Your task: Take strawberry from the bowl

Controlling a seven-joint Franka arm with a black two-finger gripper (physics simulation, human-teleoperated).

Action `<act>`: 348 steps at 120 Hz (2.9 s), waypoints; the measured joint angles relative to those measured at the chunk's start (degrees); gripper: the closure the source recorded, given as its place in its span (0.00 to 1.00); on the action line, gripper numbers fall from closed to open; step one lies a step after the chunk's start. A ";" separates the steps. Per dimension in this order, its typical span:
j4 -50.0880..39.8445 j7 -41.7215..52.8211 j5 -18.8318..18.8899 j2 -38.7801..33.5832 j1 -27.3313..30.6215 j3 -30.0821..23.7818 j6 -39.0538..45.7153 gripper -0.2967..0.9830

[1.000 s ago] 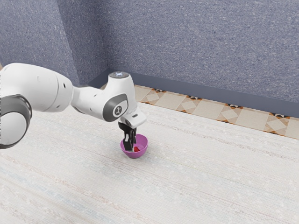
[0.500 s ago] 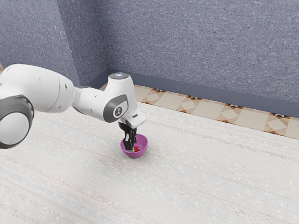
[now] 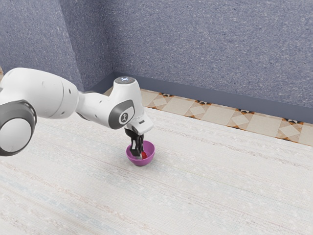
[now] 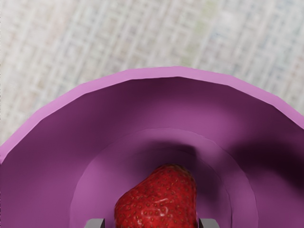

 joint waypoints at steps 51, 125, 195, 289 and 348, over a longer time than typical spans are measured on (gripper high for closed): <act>-0.33 -1.11 0.09 -1.02 -0.05 0.02 0.67 0.71; -8.14 -10.17 0.67 -7.94 -15.59 -0.19 1.11 0.74; 7.45 -33.70 3.29 -35.53 0.53 10.53 -29.49 0.28; 6.96 -70.32 3.57 -36.31 -2.15 10.36 -43.58 0.23; 6.21 -62.54 3.88 -37.90 -0.20 10.01 -44.17 0.23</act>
